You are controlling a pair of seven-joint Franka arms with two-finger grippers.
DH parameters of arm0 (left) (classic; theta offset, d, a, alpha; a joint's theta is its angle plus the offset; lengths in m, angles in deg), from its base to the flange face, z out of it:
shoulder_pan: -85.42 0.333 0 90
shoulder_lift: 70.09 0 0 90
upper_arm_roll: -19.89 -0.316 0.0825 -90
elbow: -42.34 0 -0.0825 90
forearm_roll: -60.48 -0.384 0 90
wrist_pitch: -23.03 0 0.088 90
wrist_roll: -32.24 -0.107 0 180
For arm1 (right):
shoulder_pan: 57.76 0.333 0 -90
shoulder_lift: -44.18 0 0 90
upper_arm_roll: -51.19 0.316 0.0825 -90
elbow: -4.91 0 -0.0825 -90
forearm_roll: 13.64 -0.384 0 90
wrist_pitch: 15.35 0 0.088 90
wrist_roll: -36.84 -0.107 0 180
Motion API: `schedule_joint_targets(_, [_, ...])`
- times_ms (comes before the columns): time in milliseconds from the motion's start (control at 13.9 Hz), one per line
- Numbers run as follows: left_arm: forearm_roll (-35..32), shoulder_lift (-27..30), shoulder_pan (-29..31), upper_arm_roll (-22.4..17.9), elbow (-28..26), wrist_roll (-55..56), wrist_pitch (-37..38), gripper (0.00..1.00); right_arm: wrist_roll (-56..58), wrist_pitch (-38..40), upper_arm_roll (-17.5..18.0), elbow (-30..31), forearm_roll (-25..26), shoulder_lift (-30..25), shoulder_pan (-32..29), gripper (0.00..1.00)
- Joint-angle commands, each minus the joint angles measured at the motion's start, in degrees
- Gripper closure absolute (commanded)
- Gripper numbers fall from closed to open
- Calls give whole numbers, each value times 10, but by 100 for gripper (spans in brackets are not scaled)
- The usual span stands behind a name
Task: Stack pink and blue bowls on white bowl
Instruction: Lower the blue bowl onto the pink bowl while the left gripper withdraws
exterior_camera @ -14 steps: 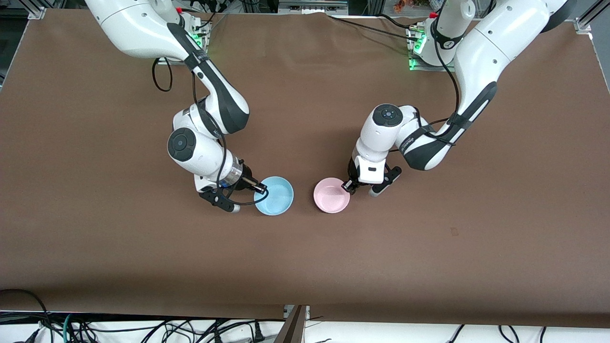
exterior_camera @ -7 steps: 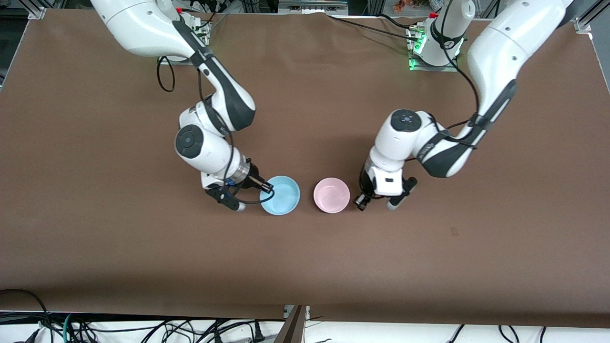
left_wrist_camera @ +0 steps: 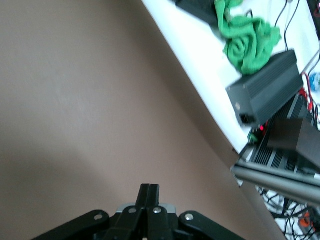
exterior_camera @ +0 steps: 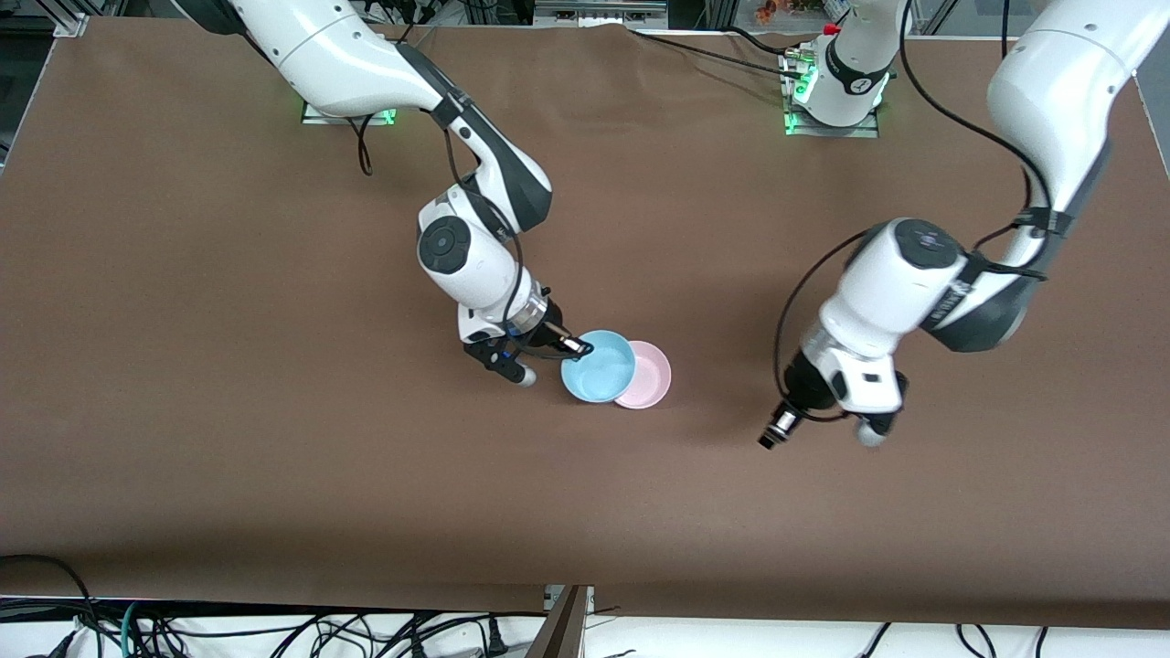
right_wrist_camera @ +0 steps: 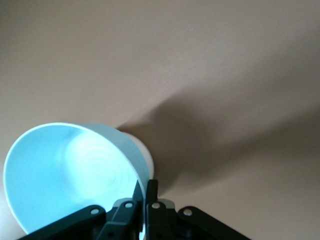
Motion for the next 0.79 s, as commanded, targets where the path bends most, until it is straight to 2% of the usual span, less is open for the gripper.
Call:
schedule_joint_targets(0, [101,4,6,8,73,-123,91,100,-10,-18,-8,-37,4,26,26,100])
schedule_joint_targets(216, [190,4,25,8,165,-265,237,100,-10,-18,-43,-75,10,55,63,100])
schedule_joint_targets(359, [206,7,49,9,203,-363,326,100,-9,-18,-63,-100,10,75,83,100])
schedule_joint_targets(503, [207,26,79,10,213,-455,394,100,-10,-19,-70,-115,11,88,93,100])
schedule_joint_targets(719, [208,74,133,12,193,-612,468,100,-9,-19,-70,-119,11,92,97,100])
